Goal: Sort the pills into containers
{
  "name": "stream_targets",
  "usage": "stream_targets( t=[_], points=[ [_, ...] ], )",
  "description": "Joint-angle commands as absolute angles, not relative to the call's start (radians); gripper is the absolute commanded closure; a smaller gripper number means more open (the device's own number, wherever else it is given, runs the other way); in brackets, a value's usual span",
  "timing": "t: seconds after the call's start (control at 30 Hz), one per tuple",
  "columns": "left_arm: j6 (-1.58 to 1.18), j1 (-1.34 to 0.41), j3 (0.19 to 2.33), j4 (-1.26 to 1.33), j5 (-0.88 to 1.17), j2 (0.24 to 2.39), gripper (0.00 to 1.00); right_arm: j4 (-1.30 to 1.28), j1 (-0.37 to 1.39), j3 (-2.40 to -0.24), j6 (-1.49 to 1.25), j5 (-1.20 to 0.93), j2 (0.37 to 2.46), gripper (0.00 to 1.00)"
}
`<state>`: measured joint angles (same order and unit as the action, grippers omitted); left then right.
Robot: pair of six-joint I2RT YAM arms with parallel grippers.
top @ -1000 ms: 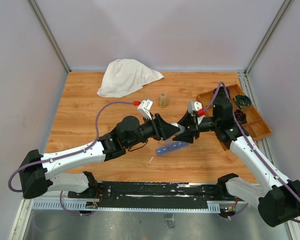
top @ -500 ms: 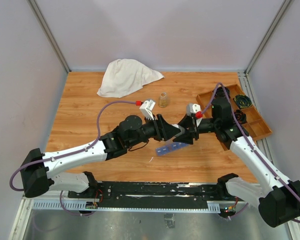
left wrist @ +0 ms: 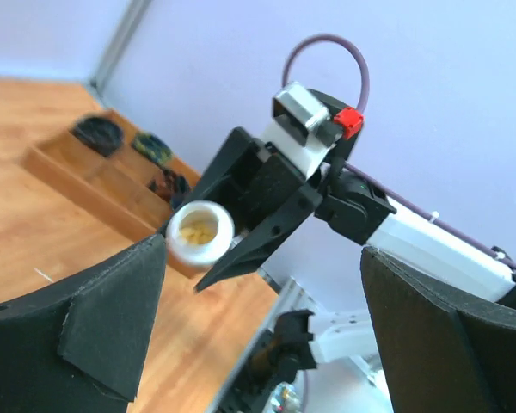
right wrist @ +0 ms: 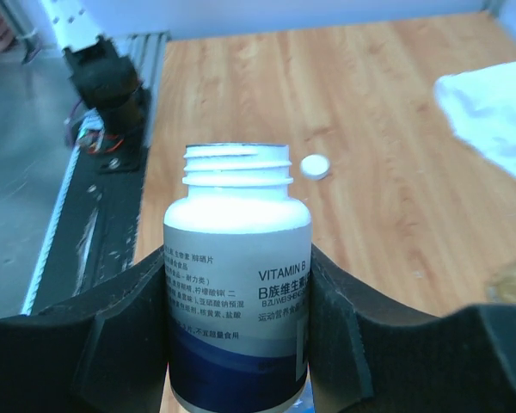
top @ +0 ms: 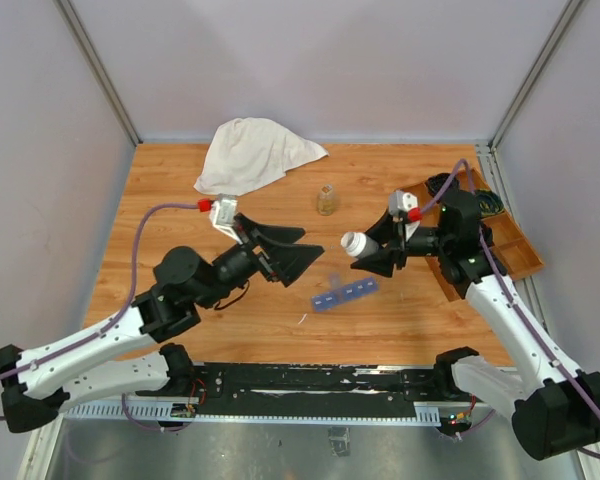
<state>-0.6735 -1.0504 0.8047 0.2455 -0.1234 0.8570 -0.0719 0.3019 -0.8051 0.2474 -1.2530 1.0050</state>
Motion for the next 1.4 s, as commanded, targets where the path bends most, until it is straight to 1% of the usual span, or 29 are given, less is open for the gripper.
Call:
stream_targets(
  t=[0.0,0.07,0.13,0.23,0.27,0.3,0.33,0.37,0.4,0.43,0.47,0.53,0.57,0.6,0.63,0.67,0.7,0.73,0.8,0.87,0.93,0.97,1.03,1.13,1.23,1.3,1.33,1.37],
  points=[
    [-0.487,-1.055,0.695,0.233,-0.226,0.726,0.01,0.382,0.192,-0.799,-0.155,-1.29,0.933,1.0],
    [-0.424,-1.054,0.605,0.264,-0.321,0.68,0.01,0.646,0.141,-0.828,-0.415,-1.21,0.936,1.0],
    [-0.38,-1.054,0.519,0.299,-0.379,0.64,0.01,0.928,0.088,-0.887,-0.671,-1.076,0.98,0.99],
    [-0.313,-1.055,0.367,0.457,-0.343,0.585,0.02,1.284,0.051,-0.98,-1.055,-0.863,1.099,0.99],
    [-0.301,-1.055,0.324,0.506,-0.328,0.568,0.02,1.407,0.082,-1.02,-1.167,-0.869,1.139,0.99],
    [-0.294,-1.054,0.292,0.54,-0.322,0.554,0.02,1.499,0.139,-1.058,-1.263,-0.921,1.158,0.99],
    [-0.291,-1.055,0.271,0.558,-0.319,0.543,0.02,1.531,0.221,-1.064,-1.283,-0.998,1.138,0.99],
    [-0.287,-1.055,0.259,0.564,-0.317,0.535,0.02,1.483,0.29,-1.031,-1.207,-1.062,1.078,0.99],
    [-0.279,-1.055,0.251,0.567,-0.312,0.528,0.02,1.381,0.322,-0.993,-1.069,-1.074,1.003,1.0],
    [-0.271,-1.054,0.248,0.569,-0.306,0.525,0.02,1.308,0.302,-0.992,-0.975,-1.071,0.96,1.0],
    [-0.266,-1.055,0.245,0.575,-0.303,0.524,0.02,1.292,0.232,-1.013,-0.952,-1.05,0.959,0.99],
    [-0.251,-1.054,0.238,0.601,-0.297,0.532,0.02,1.283,0.02,-1.024,-1.065,-0.837,1.015,0.99],
    [-0.246,-1.054,0.24,0.611,-0.294,0.539,0.02,1.312,-0.04,-1.016,-1.128,-0.76,1.057,0.99],
    [-0.239,-1.054,0.244,0.616,-0.289,0.548,0.02,1.391,-0.052,-1.011,-1.206,-0.767,1.1,0.99],
    [-0.231,-1.054,0.247,0.617,-0.281,0.556,0.02,1.509,-0.022,-1.018,-1.274,-0.836,1.136,1.0],
    [-0.219,-1.054,0.249,0.615,-0.274,0.563,0.02,1.562,0.037,-1.018,-1.297,-0.936,1.148,0.99],
    [-0.205,-1.054,0.248,0.617,-0.273,0.57,0.01,1.565,0.089,-1.0,-1.241,-1.016,1.127,0.99],
    [-0.187,-1.054,0.245,0.625,-0.28,0.577,0.01,1.525,0.11,-0.955,-1.152,-1.029,1.088,0.99],
    [-0.147,-1.054,0.237,0.649,-0.291,0.597,0.01,1.377,0.036,-0.883,-0.996,-1.002,1.025,0.99],
    [-0.103,-1.054,0.236,0.668,-0.308,0.623,0.01,1.434,0.04,-0.856,-0.96,-1.158,1.046,0.99],
    [-0.04,-1.054,0.235,0.682,-0.329,0.656,0.01,1.548,0.139,-0.8,-0.997,-1.363,1.097,1.0],
    [-0.014,-1.054,0.233,0.695,-0.356,0.676,0.01,1.549,0.16,-0.759,-0.983,-1.426,1.099,1.0],
    [0.027,-1.054,0.223,0.748,-0.421,0.72,0.01,1.516,0.136,-0.675,-0.891,-1.502,1.091,0.99],
    [0.066,-1.055,0.196,0.861,-0.48,0.777,0.01,1.234,0.111,-0.575,-0.543,-1.586,1.076,1.0],
    [0.127,-1.054,0.17,0.965,-0.488,0.826,0.01,1.042,0.068,-0.501,-0.285,-1.6,1.075,0.99],
    [0.161,-1.054,0.165,1.001,-0.5,0.858,0.01,0.91,0.033,-0.508,-0.177,-1.562,1.097,0.99],
    [0.174,-1.054,0.162,1.014,-0.507,0.871,0.01,0.806,0.018,-0.526,-0.11,-1.53,1.108,0.99],
    [0.188,-1.054,0.16,1.025,-0.513,0.883,0.01,0.63,0.01,-0.555,0.026,-1.48,1.102,0.99]
  ],
)
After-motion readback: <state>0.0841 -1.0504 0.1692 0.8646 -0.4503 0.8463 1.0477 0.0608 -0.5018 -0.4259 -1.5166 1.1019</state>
